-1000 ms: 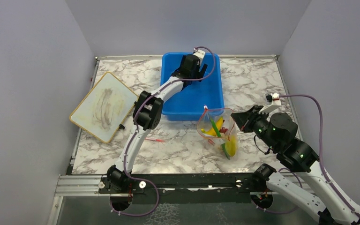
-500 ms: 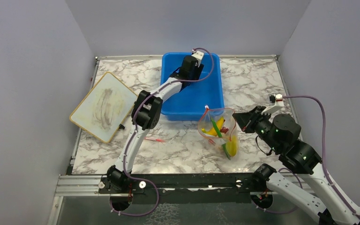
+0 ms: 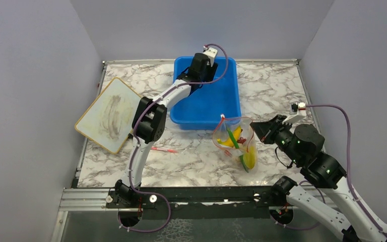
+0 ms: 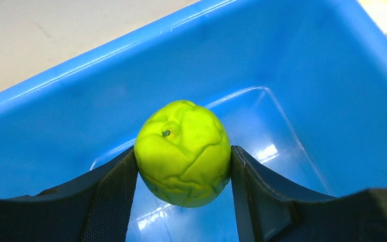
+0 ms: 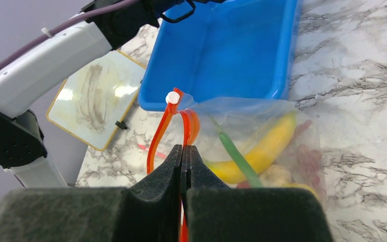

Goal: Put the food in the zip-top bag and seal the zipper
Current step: Pick up the fake vegetable from the bin, then place the fake vegetable in the zipper food storage bag.

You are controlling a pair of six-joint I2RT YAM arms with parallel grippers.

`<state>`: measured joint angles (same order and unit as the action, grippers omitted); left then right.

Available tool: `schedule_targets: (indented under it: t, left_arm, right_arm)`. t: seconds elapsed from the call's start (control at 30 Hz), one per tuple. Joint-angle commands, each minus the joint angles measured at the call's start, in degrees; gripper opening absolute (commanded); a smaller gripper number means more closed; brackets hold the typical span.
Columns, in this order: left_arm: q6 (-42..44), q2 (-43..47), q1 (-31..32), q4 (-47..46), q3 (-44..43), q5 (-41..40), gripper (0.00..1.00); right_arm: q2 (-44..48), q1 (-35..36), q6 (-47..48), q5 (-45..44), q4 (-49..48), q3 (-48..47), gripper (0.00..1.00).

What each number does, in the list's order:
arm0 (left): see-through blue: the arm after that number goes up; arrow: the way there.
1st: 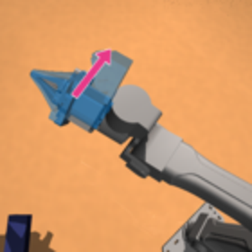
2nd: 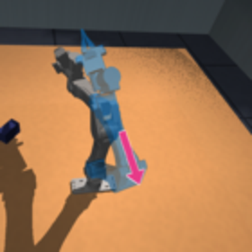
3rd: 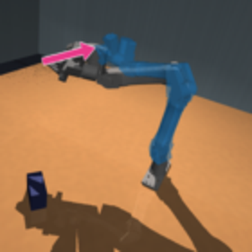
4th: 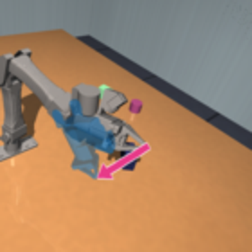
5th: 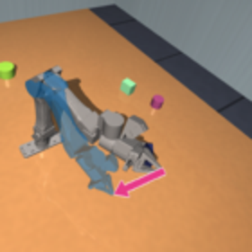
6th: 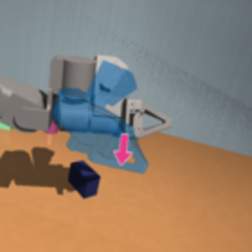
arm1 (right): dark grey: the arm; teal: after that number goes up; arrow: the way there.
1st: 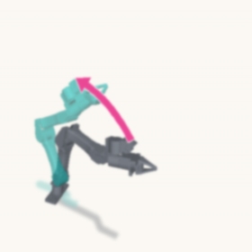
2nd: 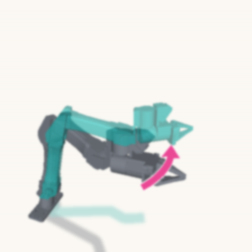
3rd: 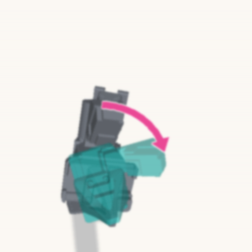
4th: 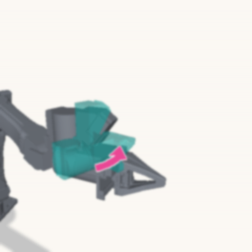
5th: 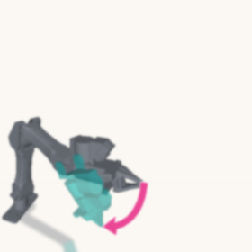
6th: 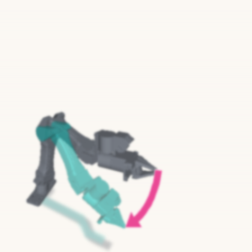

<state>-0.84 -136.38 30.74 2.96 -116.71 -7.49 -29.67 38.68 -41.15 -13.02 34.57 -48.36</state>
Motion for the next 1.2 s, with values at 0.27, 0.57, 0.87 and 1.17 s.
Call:
schedule_targets:
  t: [0.27,0.57,0.87,1.17]
  left_arm:
    - [-8.25,18.39,-0.15,6.42,9.91,7.13,0.33]
    - [-11.88,33.22,-0.15,7.18,22.56,20.02,0.33]
    - [-16.83,46.35,-0.09,4.46,31.82,38.36,0.33]
    - [-19.16,58.44,-0.09,-2.51,46.06,54.39,0.33]
  right_arm:
    - [-0.31,0.17,-1.83,0.95,-5.01,1.96,0.01]
    - [-0.54,0.17,-2.59,1.91,-6.41,2.38,0.01]
    - [-2.79,0.17,-4.18,5.36,-9.22,2.65,0.01]
    - [-3.68,0.17,-4.99,5.81,-12.02,2.59,0.01]
